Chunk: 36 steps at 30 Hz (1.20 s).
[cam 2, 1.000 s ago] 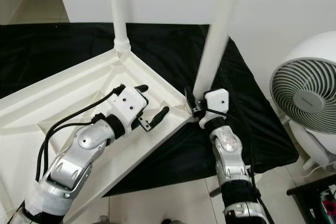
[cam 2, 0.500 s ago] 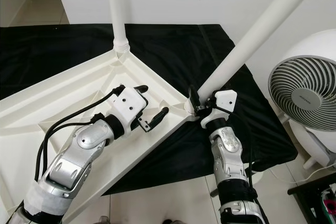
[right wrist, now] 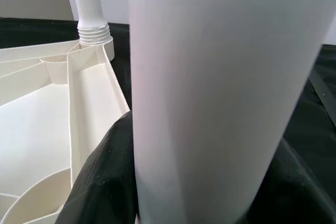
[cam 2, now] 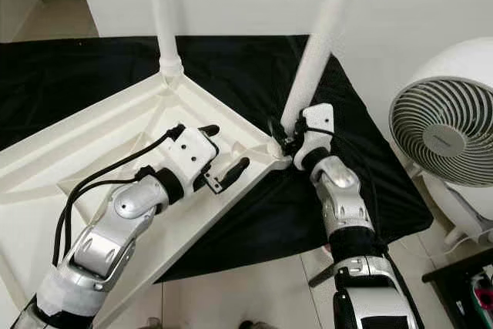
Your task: Building children table
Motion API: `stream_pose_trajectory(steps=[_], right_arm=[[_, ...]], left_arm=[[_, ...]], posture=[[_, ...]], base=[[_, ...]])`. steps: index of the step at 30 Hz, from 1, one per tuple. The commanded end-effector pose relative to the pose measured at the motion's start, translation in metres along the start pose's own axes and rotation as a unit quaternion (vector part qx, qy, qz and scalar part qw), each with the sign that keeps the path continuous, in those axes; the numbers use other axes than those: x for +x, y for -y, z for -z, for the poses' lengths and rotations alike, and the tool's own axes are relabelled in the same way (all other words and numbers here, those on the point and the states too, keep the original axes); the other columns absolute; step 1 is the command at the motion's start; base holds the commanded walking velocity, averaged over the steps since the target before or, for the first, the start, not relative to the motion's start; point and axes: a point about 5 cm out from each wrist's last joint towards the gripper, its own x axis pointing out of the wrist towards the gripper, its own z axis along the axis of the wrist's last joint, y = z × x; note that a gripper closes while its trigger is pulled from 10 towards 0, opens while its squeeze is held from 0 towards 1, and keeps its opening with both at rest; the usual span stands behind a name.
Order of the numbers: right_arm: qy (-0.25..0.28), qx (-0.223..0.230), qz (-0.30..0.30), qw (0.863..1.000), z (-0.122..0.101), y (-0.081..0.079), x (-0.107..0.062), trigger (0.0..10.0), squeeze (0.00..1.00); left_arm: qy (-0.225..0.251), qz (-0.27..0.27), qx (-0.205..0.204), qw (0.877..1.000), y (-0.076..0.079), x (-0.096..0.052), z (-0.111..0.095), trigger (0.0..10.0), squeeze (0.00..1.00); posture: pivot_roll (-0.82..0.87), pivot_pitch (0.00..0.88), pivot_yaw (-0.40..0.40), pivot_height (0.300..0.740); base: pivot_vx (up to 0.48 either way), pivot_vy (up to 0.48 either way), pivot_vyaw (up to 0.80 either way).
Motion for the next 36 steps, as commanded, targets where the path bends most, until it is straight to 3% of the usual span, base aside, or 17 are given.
stream_pose_trajectory(steps=[1, 7, 18, 28, 36], right_arm=[[-0.165, 0.028, -0.006, 0.986, 0.066, -0.008, -0.022, 10.0, 0.00], [-0.169, 0.015, -0.026, 0.985, 0.063, -0.013, -0.016, 10.0, 0.00], [-0.146, 0.011, -0.026, 0.989, 0.067, -0.020, -0.022, 10.0, 0.00], [-0.091, 0.017, 0.021, 0.995, 0.073, -0.027, -0.039, 10.0, 0.00], [-0.103, 0.030, 0.044, 0.993, 0.076, -0.025, -0.039, 10.0, 0.00]], left_arm=[[0.005, -0.001, 0.006, 1.000, 0.001, 0.001, -0.005, 10.0, 0.00], [0.006, -0.003, 0.006, 1.000, 0.001, 0.001, -0.004, 10.0, 0.00], [0.005, -0.006, 0.004, 1.000, 0.001, 0.000, -0.004, 10.0, 0.00], [0.005, -0.004, 0.002, 1.000, 0.002, 0.001, -0.004, 10.0, 0.00], [0.007, -0.002, 0.004, 1.000, 0.001, 0.002, -0.004, 10.0, 0.00]], posture=[[0.17, 0.134, -0.026, 0.740], [0.17, 0.136, -0.034, 0.740], [0.17, 0.139, -0.035, 0.740], [0.16, 0.139, -0.034, 0.740], [0.16, 0.123, -0.036, 0.740]], base=[[0.000, 0.000, 0.00], [0.000, 0.000, 0.00], [0.000, 0.000, 0.00], [0.000, 0.000, 0.00], [0.000, 0.000, 0.00]])
